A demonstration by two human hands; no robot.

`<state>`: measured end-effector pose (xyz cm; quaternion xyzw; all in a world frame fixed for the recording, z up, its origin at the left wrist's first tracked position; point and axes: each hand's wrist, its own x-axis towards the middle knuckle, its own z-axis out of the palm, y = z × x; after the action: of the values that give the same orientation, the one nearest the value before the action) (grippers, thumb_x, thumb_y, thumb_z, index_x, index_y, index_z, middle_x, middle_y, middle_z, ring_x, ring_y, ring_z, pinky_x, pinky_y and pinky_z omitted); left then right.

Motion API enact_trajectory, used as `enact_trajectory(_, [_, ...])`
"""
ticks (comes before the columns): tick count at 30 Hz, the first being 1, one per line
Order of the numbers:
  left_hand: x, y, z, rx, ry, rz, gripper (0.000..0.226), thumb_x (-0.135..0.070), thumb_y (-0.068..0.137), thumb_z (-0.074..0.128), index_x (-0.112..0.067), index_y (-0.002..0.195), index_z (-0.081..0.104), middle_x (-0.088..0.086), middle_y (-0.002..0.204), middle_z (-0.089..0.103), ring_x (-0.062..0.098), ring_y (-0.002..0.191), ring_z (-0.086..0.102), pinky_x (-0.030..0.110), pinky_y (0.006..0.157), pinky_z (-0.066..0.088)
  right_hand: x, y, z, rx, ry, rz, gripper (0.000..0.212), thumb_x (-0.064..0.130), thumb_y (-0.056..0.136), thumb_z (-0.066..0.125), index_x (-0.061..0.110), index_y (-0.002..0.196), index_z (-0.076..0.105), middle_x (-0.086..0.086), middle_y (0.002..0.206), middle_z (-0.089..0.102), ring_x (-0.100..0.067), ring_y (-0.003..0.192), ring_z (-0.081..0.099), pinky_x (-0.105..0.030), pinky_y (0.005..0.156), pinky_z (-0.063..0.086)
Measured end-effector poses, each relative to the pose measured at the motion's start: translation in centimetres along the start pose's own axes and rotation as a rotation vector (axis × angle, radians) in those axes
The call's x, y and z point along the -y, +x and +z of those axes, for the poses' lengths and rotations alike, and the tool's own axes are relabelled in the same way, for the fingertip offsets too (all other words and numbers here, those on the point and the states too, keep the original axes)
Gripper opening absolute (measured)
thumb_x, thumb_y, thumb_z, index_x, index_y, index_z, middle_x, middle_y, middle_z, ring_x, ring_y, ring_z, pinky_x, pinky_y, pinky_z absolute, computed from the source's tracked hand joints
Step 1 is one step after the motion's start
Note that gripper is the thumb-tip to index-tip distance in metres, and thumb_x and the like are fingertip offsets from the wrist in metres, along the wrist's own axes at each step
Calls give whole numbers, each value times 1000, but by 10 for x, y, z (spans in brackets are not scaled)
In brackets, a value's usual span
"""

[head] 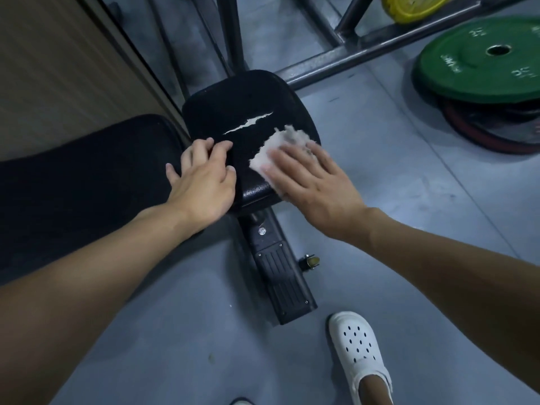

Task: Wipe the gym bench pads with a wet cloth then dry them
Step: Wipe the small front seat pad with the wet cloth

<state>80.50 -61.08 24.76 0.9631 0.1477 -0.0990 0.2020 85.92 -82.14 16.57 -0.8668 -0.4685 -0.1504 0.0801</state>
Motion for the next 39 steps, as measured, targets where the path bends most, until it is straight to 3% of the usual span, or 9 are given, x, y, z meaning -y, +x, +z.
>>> enact_trajectory(5, [-10, -1, 3, 121, 151, -45, 60, -40, 103, 28, -29, 157, 4, 6, 163, -3, 26, 150, -9, 59, 118, -4, 1, 0, -8, 6, 325, 262, 53, 30, 106, 32, 8, 154, 29, -12, 162, 22, -27, 152, 11, -47, 122, 11])
enact_trajectory(10, [-12, 8, -7, 110, 142, -56, 52, -38, 102, 33, -31, 152, 19, 5, 156, 14, 28, 144, 7, 61, 117, 8, -24, 63, -4, 198, 381, 465, 66, 37, 101, 16, -4, 152, 21, -23, 160, 18, -37, 150, 13, -49, 121, 15])
enact_trajectory(14, [-16, 15, -15, 146, 119, -69, 48, -35, 101, 35, -31, 148, 26, 2, 148, 20, 27, 139, 13, 60, 116, 12, -29, 101, -11, 357, 339, 568, 65, 35, 103, 26, 4, 156, 5, -15, 165, -1, -31, 152, -2, -45, 122, 6])
enact_trajectory(23, [-14, 25, -29, 198, -39, -121, 44, -33, 100, 38, -36, 144, 36, -5, 138, 29, 23, 131, 21, 50, 117, 17, -3, 77, -19, 278, 217, 322, 60, 34, 99, 19, 6, 150, 35, -12, 160, 28, -28, 150, 21, -51, 120, 14])
enact_trajectory(26, [-8, 25, -34, 168, -214, -157, 39, -30, 102, 41, -32, 141, 46, -8, 133, 37, 19, 131, 27, 41, 118, 18, -9, 114, -16, 178, 397, 421, 43, 15, 98, 29, 6, 130, 56, -11, 144, 50, -27, 138, 40, -45, 115, 24])
enact_trajectory(29, [-6, 21, -44, 104, -555, -273, 31, -30, 103, 43, -22, 128, 59, -7, 123, 53, 11, 118, 49, 24, 104, 35, 12, 142, -37, 76, 664, 555, 23, 6, 99, 37, 7, 105, 59, -10, 103, 62, -25, 96, 57, -37, 84, 43])
enact_trajectory(33, [-3, 6, -86, 50, -1329, -536, 46, -52, 99, 44, -15, 111, 69, 0, 104, 75, 16, 100, 70, 30, 92, 51, 80, 168, -87, 172, 1141, 538, 18, 20, 103, 42, 15, 112, 57, 0, 105, 63, -6, 93, 61, -12, 73, 45])
enact_trajectory(37, [39, -33, -135, -149, -1545, -654, 39, -39, 103, 41, -15, 111, 71, 2, 99, 77, 17, 96, 73, 32, 91, 54, 147, 201, -114, 193, 1146, 326, 30, 7, 101, 43, 9, 123, 62, 2, 118, 64, 1, 105, 53, -10, 95, 36])
enact_trajectory(39, [73, -65, -157, -260, -1537, -671, 35, -24, 104, 38, -11, 105, 71, 4, 91, 77, 21, 86, 74, 33, 83, 56, 186, 215, -125, 201, 1154, 321, 34, 1, 93, 46, 6, 121, 65, -1, 124, 64, 3, 112, 50, -22, 112, 31])
